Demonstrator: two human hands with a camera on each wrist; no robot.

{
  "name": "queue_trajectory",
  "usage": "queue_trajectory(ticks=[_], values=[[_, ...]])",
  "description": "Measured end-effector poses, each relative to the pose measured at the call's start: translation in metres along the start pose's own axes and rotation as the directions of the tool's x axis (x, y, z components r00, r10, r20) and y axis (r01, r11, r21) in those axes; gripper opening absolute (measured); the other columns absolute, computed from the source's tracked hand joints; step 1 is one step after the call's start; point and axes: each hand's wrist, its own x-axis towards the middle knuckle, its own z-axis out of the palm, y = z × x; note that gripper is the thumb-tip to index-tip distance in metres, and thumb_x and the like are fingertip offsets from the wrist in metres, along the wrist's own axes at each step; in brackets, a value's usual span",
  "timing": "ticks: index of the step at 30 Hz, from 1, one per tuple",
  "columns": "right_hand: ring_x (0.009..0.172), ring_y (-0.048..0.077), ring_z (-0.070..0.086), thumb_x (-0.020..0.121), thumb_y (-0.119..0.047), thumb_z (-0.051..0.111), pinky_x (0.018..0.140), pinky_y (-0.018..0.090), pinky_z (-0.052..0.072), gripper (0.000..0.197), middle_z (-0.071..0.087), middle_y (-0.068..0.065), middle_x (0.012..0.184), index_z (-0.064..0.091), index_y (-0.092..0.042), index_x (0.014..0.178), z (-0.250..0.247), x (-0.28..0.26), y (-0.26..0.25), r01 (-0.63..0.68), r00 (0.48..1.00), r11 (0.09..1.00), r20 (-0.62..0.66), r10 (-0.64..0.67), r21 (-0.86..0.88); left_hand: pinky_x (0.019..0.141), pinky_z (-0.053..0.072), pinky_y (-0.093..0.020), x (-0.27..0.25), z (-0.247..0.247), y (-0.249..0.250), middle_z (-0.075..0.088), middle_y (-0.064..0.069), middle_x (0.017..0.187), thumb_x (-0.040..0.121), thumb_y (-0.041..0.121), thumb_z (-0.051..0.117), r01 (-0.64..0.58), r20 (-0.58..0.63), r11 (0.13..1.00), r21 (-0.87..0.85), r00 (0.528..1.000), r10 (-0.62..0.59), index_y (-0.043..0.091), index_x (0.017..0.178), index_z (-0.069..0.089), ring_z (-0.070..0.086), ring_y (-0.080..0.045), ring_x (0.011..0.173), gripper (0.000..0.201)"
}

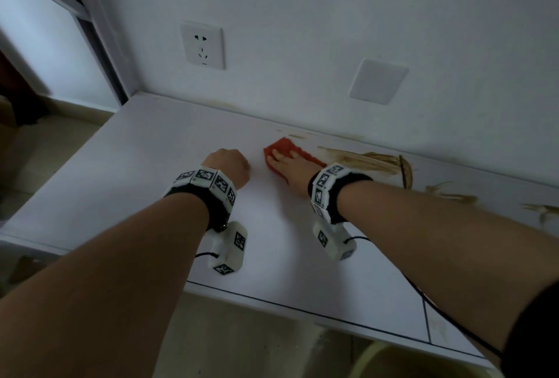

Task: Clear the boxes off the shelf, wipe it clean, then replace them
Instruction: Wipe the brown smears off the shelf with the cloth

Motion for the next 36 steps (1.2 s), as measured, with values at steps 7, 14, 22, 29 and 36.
queue_trajectory(ticks=[7,14,22,29,36], values=[[0.144,0.038,0.006,0.097,-0.009,0.03,0.118,0.045,0.006,0.064,-0.007,0.0,0.159,-0.002,-0.021,0.152,-0.022,0.037,0.004,-0.084,0.996,0.996,-0.032,0.083,-0.022,0.088,0.049,-0.03,0.005,0.002,-0.003,0.065,-0.009,0.119,0.091,0.025,0.044,0.009,0.003,1.0,-0.001,1.0,-0.009,0.019,0.117,0.067,0.061,-0.031,0.107,0.035],[0.146,0.031,0.007,0.097,-0.008,0.029,0.118,0.038,0.006,0.063,-0.005,0.002,0.159,-0.002,-0.018,0.151,-0.018,0.031,0.042,-0.146,0.984,0.988,-0.094,0.149,0.043,0.09,0.05,-0.032,0.006,0.001,-0.002,0.065,-0.009,0.118,0.09,0.026,0.048,0.033,-0.008,0.998,-0.049,0.999,-0.033,0.019,0.116,0.068,0.061,-0.031,0.107,0.033],[0.144,0.036,0.012,0.099,-0.01,0.029,0.118,0.04,0.008,0.059,-0.002,0.005,0.159,0.001,-0.014,0.151,0.015,-0.02,0.085,-0.324,0.94,0.94,-0.078,0.333,0.107,0.082,0.052,-0.031,0.0,-0.003,0.006,0.068,-0.01,0.109,0.089,0.018,0.048,0.041,0.009,0.998,-0.048,0.999,-0.041,0.016,0.108,0.071,0.064,-0.031,0.097,0.031],[0.145,0.036,0.005,0.097,-0.001,0.025,0.118,0.042,0.005,0.063,-0.005,-0.002,0.159,-0.001,-0.021,0.151,0.011,-0.011,0.03,-0.088,0.993,0.995,-0.078,0.092,0.05,0.079,0.051,-0.031,0.001,-0.004,0.009,0.068,-0.01,0.108,0.091,0.024,0.05,0.072,-0.025,0.996,-0.054,0.997,-0.074,0.014,0.107,0.071,0.065,-0.031,0.097,0.028],[0.145,0.038,0.004,0.098,-0.004,0.027,0.118,0.043,0.004,0.063,-0.007,-0.003,0.159,-0.001,-0.024,0.151,-0.011,0.023,0.007,-0.013,0.999,0.996,-0.032,0.015,0.084,0.086,0.049,-0.033,0.001,-0.002,0.013,0.063,-0.015,0.118,0.092,0.023,0.05,0.084,-0.045,0.996,-0.019,0.995,-0.085,0.01,0.113,0.066,0.06,-0.033,0.108,0.03]])
